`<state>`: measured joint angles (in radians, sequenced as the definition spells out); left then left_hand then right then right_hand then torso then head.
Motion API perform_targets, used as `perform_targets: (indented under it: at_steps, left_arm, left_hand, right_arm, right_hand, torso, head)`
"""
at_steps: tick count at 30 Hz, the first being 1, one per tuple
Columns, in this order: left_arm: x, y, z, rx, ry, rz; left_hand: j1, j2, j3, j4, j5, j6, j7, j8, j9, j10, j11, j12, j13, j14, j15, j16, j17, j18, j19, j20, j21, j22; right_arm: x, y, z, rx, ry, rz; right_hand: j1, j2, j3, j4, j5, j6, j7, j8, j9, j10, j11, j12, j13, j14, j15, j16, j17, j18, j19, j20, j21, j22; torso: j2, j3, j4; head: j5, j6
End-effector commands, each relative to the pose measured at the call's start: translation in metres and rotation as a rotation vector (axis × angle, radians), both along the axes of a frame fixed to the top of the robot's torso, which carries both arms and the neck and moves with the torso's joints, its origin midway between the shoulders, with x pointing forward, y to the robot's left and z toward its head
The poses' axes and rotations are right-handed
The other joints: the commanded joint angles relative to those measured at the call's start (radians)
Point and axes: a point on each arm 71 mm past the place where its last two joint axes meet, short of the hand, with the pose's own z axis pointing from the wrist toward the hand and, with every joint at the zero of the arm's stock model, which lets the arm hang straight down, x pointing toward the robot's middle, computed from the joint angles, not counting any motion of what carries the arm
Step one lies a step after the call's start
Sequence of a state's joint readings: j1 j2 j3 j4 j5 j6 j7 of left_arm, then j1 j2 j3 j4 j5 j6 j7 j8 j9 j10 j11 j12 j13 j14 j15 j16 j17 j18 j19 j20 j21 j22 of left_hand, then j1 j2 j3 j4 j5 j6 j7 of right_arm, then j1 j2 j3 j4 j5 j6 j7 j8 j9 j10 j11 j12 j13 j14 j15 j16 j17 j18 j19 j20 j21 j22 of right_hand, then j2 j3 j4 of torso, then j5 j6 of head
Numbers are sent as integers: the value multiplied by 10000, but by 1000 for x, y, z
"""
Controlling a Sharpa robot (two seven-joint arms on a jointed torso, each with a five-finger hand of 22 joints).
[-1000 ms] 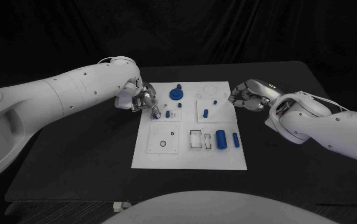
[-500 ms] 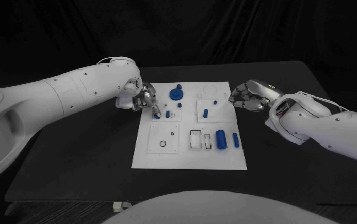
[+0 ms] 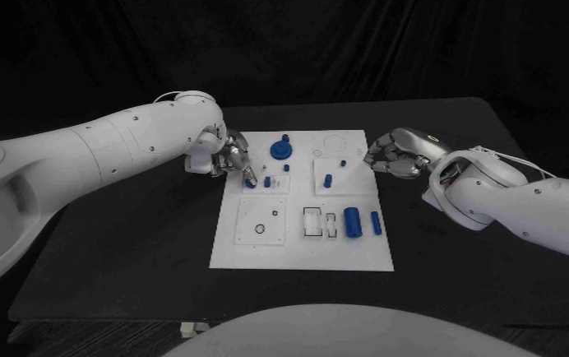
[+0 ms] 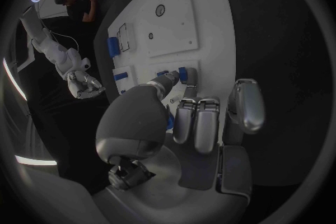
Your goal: Assemble the parts on the task board
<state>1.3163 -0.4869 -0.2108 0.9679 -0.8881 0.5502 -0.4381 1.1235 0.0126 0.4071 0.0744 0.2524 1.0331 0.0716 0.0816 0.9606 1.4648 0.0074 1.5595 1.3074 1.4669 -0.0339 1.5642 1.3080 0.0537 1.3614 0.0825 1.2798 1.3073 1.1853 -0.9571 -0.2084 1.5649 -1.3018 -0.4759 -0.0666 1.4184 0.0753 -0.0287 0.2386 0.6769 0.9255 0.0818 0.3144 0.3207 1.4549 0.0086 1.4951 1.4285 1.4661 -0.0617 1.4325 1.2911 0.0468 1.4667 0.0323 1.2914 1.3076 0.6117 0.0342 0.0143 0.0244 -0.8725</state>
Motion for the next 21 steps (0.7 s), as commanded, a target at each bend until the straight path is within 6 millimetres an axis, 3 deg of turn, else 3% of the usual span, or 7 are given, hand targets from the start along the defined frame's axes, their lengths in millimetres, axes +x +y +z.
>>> perform_targets:
  at_steps: [1,2,6,14,21]
  left_arm:
    - [-1,-1,-2,-62,-61,32]
    - [-1,-1,-2,-68,-64,31]
    - [-1,-1,-2,-116,-76,14]
    - [-4,0,-1,-355,-204,-4]
    - [-2,4,2,-718,-925,407]
  left_hand:
    - [223,-6,-22,-64,487,112,-42,127,65,949,-3,13,2568,1039,12,66,2628,184,-43,-24,-39,1683]
    - [312,-21,4,-125,727,132,-60,180,118,959,-18,21,2573,1039,-3,66,2628,181,-30,-35,-24,1689]
    - [544,-132,86,-360,1162,186,-102,340,285,1001,-59,59,2598,1039,-40,66,2628,169,15,-66,26,1704]
    - [670,-266,157,-556,1376,175,-125,464,427,1060,-88,113,2634,1039,-70,66,2628,155,70,-95,90,1723]
    - [629,-329,147,-578,1369,124,-121,492,474,1060,-93,113,2634,1039,-84,66,2628,142,125,-111,152,1740]
  right_arm:
    - [0,-1,-2,-77,122,-88]
    - [0,-1,-2,-79,126,-87]
    - [0,-1,-2,-88,146,-89]
    - [-1,-2,-2,-99,159,-118]
    - [-1,-2,-2,-105,160,-138]
  right_hand:
    - [68,32,53,2,48,41,6,-18,10,335,-75,-61,-187,533,-52,-65,-8,151,43,91,-64,1805]
    - [68,32,53,2,48,41,6,-18,10,335,-75,-61,-187,533,-52,-65,-8,151,43,91,-64,1805]
    - [61,27,77,-3,47,51,3,-13,18,331,-77,-65,-193,531,-53,-73,-20,154,38,91,-79,1801]
    - [61,27,77,-3,47,51,3,-13,18,331,-77,-65,-193,531,-53,-73,-20,154,38,91,-79,1801]
    - [61,27,77,-3,47,51,3,-13,18,331,-77,-65,-193,531,-53,-73,-20,154,38,91,-79,1801]
  torso:
    - [-1,2,2]
    - [-3,2,-1]
    - [-2,0,2]
    - [-1,1,4]
    - [-7,1,3]
  head:
    - [-2,-1]
    - [4,-1]
    - [2,-1]
    - [-31,-1]
    - [-33,-1]
